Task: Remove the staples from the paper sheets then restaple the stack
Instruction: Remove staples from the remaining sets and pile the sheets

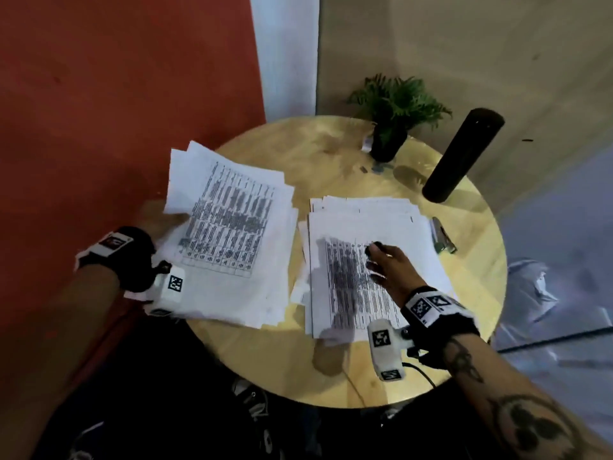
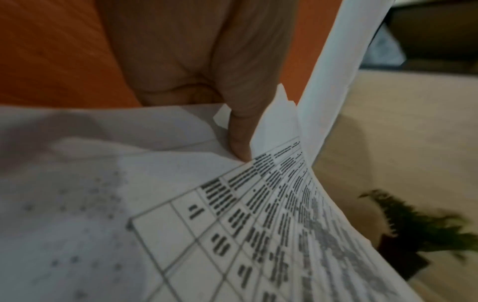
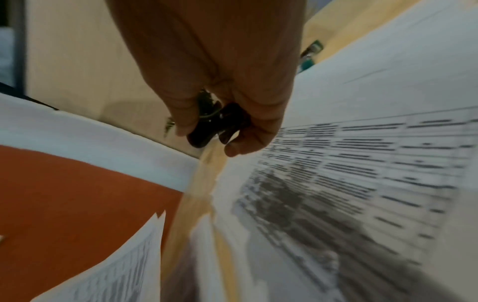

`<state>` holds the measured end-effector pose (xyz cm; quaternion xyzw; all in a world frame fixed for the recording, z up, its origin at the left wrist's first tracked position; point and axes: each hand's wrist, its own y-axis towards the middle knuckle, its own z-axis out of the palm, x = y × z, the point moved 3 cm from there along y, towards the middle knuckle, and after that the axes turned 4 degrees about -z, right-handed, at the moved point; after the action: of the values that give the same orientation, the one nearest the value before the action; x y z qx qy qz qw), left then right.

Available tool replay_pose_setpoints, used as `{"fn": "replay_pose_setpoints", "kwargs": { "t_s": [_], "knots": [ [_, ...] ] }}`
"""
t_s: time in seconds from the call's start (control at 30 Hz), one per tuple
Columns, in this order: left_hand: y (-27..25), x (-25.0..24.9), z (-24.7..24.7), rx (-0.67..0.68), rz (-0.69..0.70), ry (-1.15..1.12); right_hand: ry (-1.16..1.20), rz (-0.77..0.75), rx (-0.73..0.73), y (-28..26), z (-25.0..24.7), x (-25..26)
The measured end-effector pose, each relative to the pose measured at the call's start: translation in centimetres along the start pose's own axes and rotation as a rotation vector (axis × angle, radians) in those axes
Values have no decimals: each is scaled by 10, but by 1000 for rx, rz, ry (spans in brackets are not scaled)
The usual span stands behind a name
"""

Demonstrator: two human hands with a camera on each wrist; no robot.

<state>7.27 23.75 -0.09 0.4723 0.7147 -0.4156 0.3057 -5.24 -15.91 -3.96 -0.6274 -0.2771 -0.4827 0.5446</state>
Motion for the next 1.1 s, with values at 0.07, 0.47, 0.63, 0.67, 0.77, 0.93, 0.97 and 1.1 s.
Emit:
{"fn": "replay_pose_setpoints", "kwargs": {
  "t_s": [0.07, 0.47, 0.63, 0.67, 0.77, 0.93, 0.97, 1.1],
  "knots": [
    [18, 27, 1, -36, -74, 130, -100, 60, -18, 10, -7, -24],
    [53, 66, 34, -88, -248, 586, -259, 87, 38, 14, -44, -69],
    [0, 0, 144, -91, 55, 1089, -239, 71, 13, 10, -45, -71],
    [-8, -10, 166, -74, 75, 1140, -233, 74, 13, 10, -45, -71],
    [-24, -26, 222, 43, 127, 1125, -211, 87, -9, 14, -44, -73],
    [-22, -20, 277, 208, -36, 569, -215, 137, -13, 16, -50, -80],
    [-20, -20, 277, 207, -79, 521, -216, 139, -5, 15, -50, -80],
    [-11, -18, 281, 265, -176, 508, -206, 141, 14, 16, -52, -81]
  ]
}}
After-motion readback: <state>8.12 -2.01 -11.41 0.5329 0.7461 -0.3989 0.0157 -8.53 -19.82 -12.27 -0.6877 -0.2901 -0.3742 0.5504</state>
